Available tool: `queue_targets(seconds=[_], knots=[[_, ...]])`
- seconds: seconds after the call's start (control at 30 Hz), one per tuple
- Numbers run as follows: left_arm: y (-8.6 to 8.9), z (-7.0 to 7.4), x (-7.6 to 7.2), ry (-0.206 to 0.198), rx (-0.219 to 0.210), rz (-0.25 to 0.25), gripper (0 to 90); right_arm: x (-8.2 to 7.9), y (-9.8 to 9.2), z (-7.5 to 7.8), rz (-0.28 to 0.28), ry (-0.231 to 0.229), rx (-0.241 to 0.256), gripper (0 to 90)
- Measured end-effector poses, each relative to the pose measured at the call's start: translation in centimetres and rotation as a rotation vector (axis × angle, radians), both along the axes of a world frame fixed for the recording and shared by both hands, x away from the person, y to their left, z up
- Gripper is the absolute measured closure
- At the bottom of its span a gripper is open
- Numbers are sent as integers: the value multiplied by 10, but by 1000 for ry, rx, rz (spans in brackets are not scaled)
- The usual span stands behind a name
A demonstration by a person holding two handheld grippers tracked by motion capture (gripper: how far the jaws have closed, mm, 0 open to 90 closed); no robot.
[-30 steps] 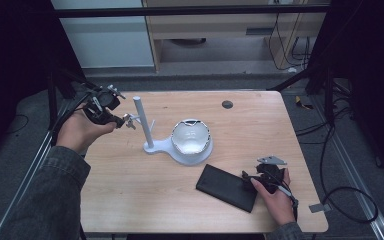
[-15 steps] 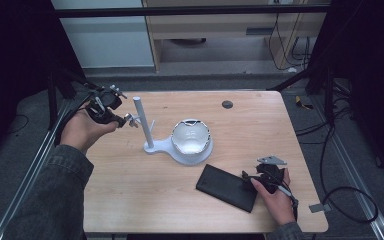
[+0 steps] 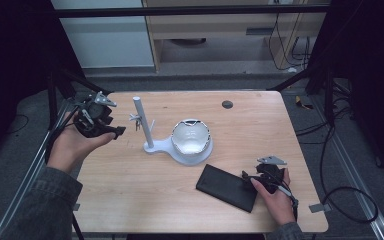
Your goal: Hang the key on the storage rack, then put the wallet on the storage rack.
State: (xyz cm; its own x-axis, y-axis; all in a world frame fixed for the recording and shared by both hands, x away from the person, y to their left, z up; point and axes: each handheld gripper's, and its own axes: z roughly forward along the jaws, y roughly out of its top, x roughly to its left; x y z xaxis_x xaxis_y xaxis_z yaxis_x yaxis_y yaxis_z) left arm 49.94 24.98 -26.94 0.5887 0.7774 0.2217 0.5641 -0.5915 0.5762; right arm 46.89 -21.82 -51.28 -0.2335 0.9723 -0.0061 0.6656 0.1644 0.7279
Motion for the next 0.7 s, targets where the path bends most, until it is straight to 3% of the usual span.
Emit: queue_targets(seconds=[0.13,0.3,0.43,0.47,0.57,0.7], knots=[[-3,-9,-8,-13,-4,-4,268,0,0,0,-1,0,4,28],[-7,-22,-20,-27,-44,-4,144,0,0,0,-2,1,5,27],[-11,-32,-31,-45,-69,-25,120,0,0,0,1,-1,4,27],[-15,-40,-37,-47,-76,-49,120,0,0,0,0,-1,4,28],[-23,-51,-43,-58,-70,-83,130,0,0,0,-4,1,9,31],[-34,-64,-50,-43,-82,-113,145,0,0,1,6,0,8,44]])
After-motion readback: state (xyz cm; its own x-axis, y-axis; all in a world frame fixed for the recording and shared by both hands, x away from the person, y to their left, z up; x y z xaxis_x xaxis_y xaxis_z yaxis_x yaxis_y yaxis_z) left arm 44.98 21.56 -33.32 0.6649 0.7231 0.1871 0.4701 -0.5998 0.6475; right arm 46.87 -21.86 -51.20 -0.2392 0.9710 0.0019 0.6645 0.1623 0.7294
